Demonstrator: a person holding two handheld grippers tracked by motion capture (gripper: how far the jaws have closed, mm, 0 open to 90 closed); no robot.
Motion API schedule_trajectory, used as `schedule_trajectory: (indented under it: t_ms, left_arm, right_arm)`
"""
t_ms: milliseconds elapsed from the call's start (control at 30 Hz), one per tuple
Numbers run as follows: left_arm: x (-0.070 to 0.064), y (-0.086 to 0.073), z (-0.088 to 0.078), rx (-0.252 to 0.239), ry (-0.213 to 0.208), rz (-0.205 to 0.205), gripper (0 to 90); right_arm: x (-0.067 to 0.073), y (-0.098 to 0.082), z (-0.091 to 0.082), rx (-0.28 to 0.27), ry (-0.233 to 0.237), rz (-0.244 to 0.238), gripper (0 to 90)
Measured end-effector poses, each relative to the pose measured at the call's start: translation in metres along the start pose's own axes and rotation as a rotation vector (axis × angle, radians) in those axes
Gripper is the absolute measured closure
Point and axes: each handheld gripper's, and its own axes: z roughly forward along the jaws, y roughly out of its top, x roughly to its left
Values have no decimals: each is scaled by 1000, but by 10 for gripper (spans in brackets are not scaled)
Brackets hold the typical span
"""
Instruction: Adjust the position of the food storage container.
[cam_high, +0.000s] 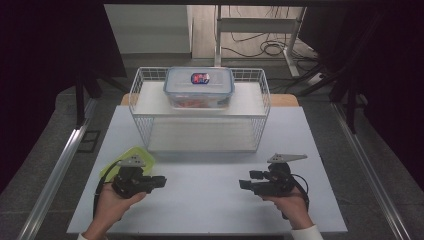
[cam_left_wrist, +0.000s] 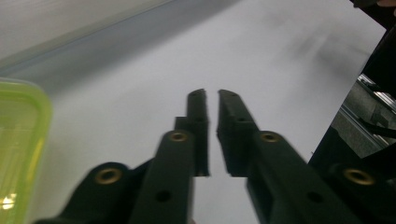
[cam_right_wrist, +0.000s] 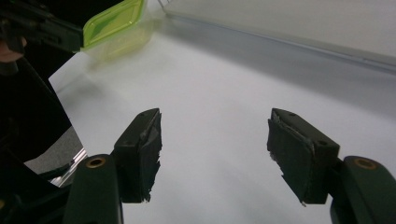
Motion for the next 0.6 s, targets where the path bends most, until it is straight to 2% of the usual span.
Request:
schedule_trajectory:
  t_ms: [133, 200, 300, 400, 500, 600]
  left_arm:
    - [12, 10, -16, -3, 41, 0, 898]
    - [23, 16, -27, 10, 95, -2, 898]
    - [47, 24, -48, -7, 141, -48, 898]
    - [69, 26, -61, -19, 194, -92, 899]
    - [92, 26, -65, 0, 218, -122, 900]
    - [110, 29, -61, 33, 262, -152, 900]
  right_arm:
    - [-2, -5, 2, 19, -5, 3, 348]
    - [-3, -5, 3, 25, -14, 0, 346]
    - [-3, -5, 3, 29, -27, 0, 340]
    - [-6, -6, 2, 32, -38, 9, 334]
    - [-8, -7, 2, 32, -44, 18, 333]
    - [-8, -7, 3, 31, -38, 22, 330]
